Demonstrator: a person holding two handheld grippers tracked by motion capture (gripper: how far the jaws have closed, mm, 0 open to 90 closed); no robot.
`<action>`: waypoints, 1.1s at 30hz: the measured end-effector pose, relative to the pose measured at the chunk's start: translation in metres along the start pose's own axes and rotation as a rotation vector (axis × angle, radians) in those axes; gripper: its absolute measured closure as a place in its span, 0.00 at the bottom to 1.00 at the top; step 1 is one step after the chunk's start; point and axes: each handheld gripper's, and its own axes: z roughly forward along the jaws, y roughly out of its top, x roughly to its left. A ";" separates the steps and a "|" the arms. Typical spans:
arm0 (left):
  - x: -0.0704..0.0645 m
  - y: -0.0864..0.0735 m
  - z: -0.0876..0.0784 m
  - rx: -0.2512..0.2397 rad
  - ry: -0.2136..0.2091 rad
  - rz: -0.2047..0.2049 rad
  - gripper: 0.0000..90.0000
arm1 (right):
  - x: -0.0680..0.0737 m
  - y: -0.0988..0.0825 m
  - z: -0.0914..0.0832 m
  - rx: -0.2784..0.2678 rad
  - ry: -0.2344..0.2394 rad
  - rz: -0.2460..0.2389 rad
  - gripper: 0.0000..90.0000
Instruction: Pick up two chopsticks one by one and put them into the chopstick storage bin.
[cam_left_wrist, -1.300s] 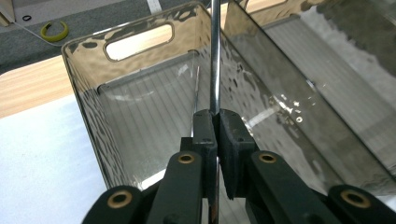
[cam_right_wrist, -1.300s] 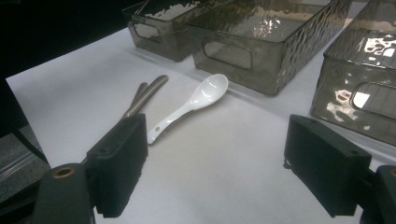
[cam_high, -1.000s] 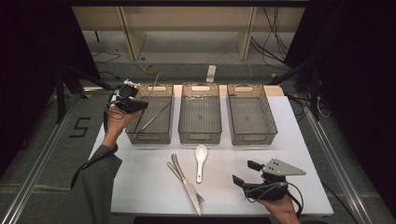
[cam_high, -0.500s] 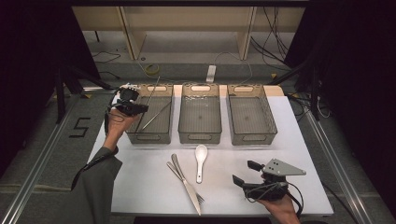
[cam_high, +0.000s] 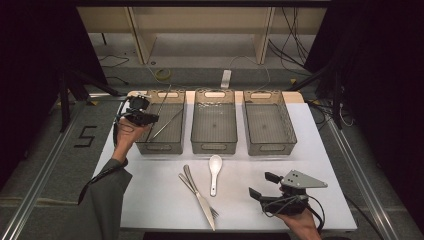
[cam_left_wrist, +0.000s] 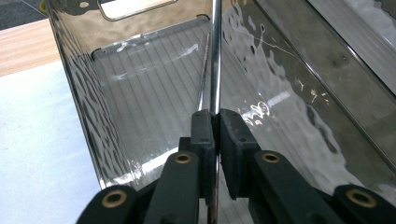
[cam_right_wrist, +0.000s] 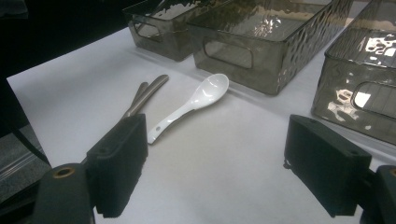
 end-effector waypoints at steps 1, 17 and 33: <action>0.000 0.000 -0.001 -0.001 0.006 0.000 0.90 | 0.000 0.000 0.000 -0.001 0.000 0.000 0.25; -0.030 -0.021 -0.048 -0.095 -0.111 -0.041 0.42 | 0.000 0.005 0.004 -0.001 0.006 0.001 0.25; -0.067 -0.066 -0.071 -0.228 -0.239 -0.018 0.26 | 0.005 0.022 0.041 0.046 0.054 -0.035 0.32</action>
